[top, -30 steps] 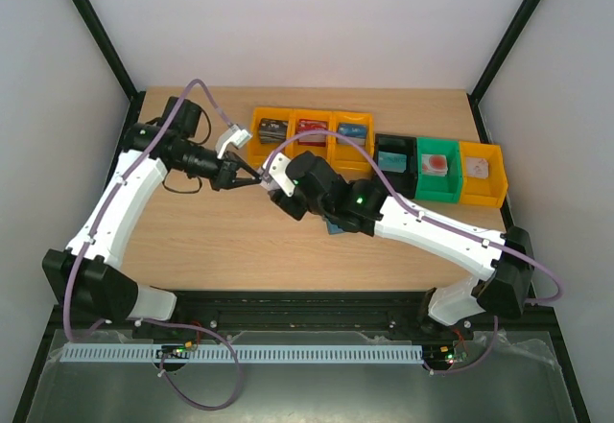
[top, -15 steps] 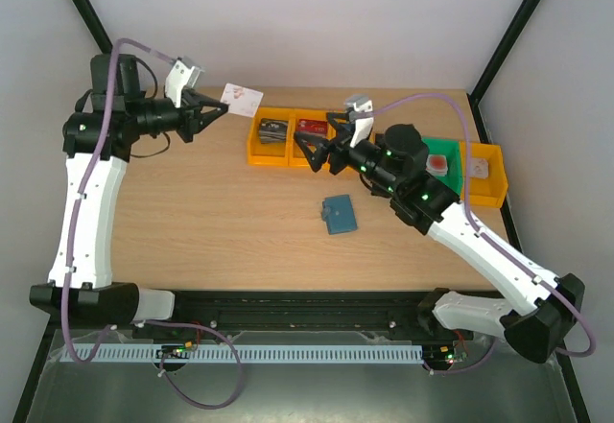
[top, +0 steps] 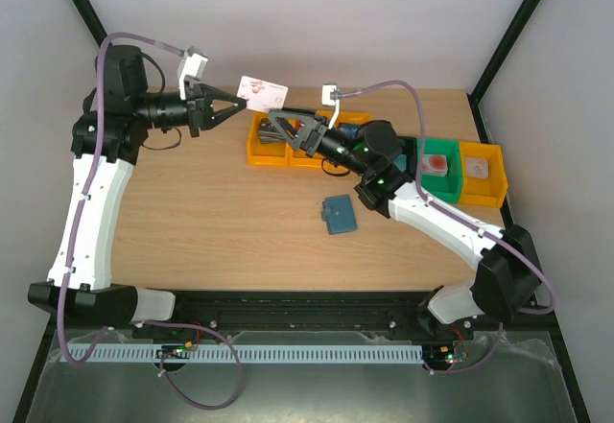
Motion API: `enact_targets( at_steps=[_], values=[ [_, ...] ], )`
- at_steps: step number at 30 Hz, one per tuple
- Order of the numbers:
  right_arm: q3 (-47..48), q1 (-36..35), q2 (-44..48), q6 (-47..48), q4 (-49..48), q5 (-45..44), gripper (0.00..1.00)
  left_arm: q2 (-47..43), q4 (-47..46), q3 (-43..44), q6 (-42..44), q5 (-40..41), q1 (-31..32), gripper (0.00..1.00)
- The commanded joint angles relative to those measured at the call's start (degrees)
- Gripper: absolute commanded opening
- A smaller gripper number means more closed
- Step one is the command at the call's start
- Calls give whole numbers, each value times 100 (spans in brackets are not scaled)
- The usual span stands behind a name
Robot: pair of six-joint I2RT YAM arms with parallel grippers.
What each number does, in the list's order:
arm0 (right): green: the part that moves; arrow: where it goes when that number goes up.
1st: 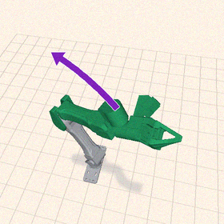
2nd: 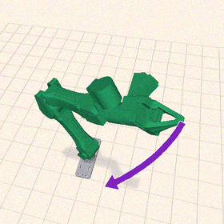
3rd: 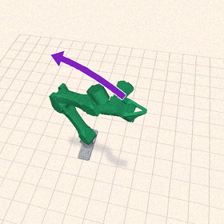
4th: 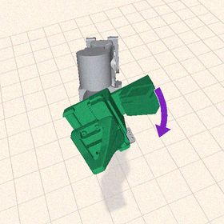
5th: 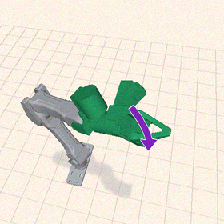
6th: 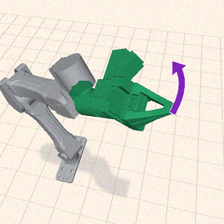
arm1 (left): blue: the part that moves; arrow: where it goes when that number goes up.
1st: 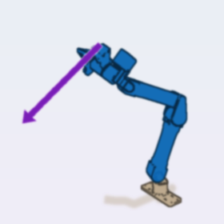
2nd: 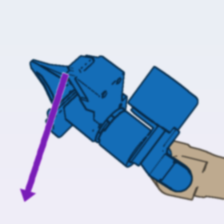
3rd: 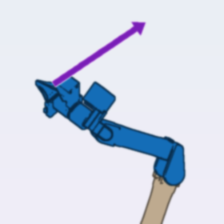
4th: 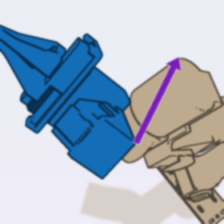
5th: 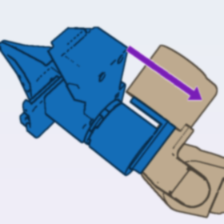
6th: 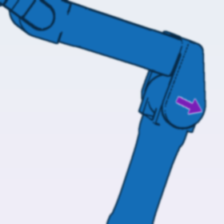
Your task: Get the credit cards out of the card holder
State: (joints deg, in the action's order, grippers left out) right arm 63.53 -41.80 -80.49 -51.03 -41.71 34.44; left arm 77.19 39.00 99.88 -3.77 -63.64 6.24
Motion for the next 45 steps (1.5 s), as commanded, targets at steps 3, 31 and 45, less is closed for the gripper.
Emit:
enact_targets(
  at_steps=[3,31,45],
  values=[
    [387,-54,-161,-425,-882,331,51,-138,-341,-295,-411,-448,26,2],
    [2489,3691,-110,3238,8026,-1244,2,-348,-368,-2235,260,2398,-300,99],
    [2691,5273,-1114,4117,8547,-4960,2,-126,-385,-2605,510,2783,-125,99]
  ],
)
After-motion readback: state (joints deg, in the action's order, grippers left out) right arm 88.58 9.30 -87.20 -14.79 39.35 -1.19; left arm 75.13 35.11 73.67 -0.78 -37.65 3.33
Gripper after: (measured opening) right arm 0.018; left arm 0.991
